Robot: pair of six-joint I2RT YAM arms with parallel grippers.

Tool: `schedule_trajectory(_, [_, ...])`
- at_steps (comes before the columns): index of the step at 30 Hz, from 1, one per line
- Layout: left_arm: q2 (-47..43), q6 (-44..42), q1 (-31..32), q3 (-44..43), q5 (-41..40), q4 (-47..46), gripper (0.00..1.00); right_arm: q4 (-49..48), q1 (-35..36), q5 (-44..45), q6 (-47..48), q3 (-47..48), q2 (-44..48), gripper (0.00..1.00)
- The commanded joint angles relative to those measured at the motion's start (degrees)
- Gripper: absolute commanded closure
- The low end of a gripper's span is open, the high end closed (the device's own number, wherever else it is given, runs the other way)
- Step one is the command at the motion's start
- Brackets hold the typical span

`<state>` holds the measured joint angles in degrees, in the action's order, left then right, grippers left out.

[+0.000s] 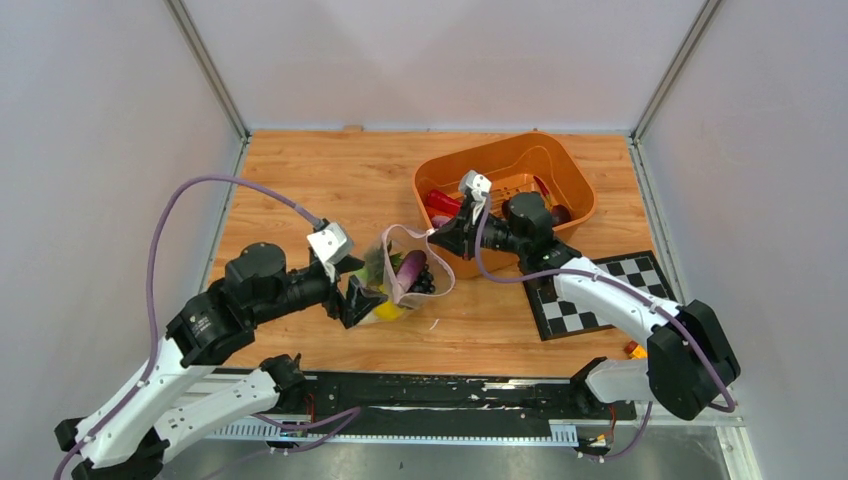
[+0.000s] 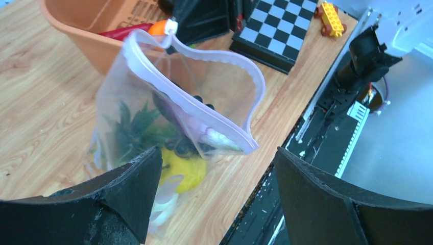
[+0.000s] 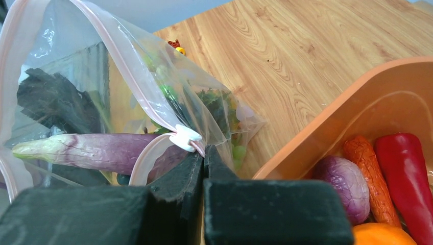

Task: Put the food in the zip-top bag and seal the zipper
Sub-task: Adjust the zipper food storage bag at the center of the board.

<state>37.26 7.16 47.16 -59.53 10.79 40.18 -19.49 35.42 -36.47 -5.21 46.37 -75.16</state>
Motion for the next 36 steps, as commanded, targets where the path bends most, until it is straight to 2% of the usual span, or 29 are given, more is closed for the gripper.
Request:
schedule_trajectory(1, [-2.29, -0.96, 6.72, 3.92, -9.15, -5.83, 0.14, -3.28, -0.72, 0.35, -2.70, 2.83, -0.69, 1.00])
schedule_trajectory(7, [-0.36, -1.26, 28.63, 4.55, -39.00, -6.50, 0.13, -1.30, -1.31, 1.42, -2.69, 3.61, -0.48, 1.00])
schedule_trajectory(8, [-0.82, -1.39, 30.99, 4.33, -42.02, -6.84, 0.13, -0.70, -1.31, 1.74, -2.50, 3.81, -0.44, 1.00])
schedule_trajectory(11, [-0.50, -1.67, 34.51, 6.28, -42.94, -11.86, 0.13, 0.15, -1.52, 2.37, -2.73, 4.32, -0.43, 1.00])
schedule_trajectory(14, [5.51, -1.34, 39.65, 5.67, -52.53, -9.36, 0.13, 1.17, -1.58, 2.97, -2.84, 4.75, -0.02, 1.00])
schedule_trajectory(17, [7.35, -1.89, 45.75, 5.92, -60.89, -11.68, 0.14, 1.84, -1.80, 2.82, -2.79, 4.89, 0.03, 1.00])
schedule_trajectory(20, [7.69, -1.88, 48.04, 6.61, -67.24, -13.07, 0.16, 2.03, -1.84, 2.73, -3.18, 4.88, 0.10, 1.00])
schedule_trajectory(27, [13.75, -0.92, 50.62, 7.09, -75.56, -14.69, 0.18, 2.08, -1.83, 2.39, -4.07, 5.22, 0.56, 1.00])
schedule_trajectory(36, [15.47, -0.14, 50.65, 9.66, -75.61, -18.46, 0.24, 3.07, -1.83, 1.62, -4.58, 5.96, 0.26, 1.00])
